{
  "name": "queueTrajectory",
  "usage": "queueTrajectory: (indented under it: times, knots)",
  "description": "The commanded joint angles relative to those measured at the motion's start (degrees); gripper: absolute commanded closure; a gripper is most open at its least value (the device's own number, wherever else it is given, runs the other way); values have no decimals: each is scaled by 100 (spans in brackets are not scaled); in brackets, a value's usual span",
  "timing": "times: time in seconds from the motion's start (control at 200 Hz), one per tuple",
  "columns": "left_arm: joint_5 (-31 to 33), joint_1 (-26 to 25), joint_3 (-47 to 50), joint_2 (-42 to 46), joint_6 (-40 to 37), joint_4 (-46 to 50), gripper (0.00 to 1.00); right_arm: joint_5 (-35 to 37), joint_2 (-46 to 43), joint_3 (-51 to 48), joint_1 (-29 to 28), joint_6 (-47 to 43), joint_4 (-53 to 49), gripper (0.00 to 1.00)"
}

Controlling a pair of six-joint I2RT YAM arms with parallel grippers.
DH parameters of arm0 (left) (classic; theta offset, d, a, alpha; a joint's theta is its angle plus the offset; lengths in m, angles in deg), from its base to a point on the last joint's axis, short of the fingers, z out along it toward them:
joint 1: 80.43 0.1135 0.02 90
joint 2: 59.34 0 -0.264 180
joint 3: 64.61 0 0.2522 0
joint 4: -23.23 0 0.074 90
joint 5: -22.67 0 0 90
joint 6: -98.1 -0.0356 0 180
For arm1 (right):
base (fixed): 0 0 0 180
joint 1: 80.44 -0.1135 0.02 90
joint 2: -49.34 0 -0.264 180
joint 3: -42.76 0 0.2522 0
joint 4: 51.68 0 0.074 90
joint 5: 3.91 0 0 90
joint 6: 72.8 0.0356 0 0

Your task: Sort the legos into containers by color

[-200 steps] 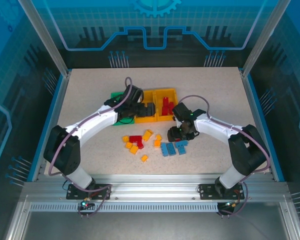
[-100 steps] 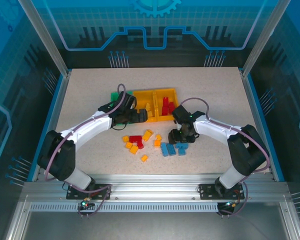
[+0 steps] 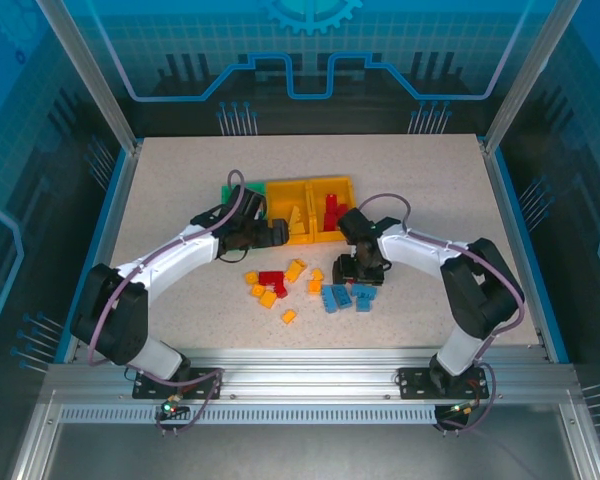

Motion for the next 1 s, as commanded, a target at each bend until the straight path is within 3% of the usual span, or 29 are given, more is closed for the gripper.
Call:
queueTrajectory:
  times: [0.0, 0.3, 0.605, 0.995]
  knots:
    - [19, 77, 80, 182, -39, -139, 1, 78, 203, 201, -97, 251, -187, 34]
    - [11, 155, 181, 267, -79, -195, 1, 150, 311, 314, -98, 453, -198, 45]
    - [2, 197, 223, 293, -95, -186, 1, 244, 557, 557, -93, 380, -274, 67]
    - [17, 226, 367, 353, -74, -176, 1, 538, 388, 1407, -88, -33, -486, 71]
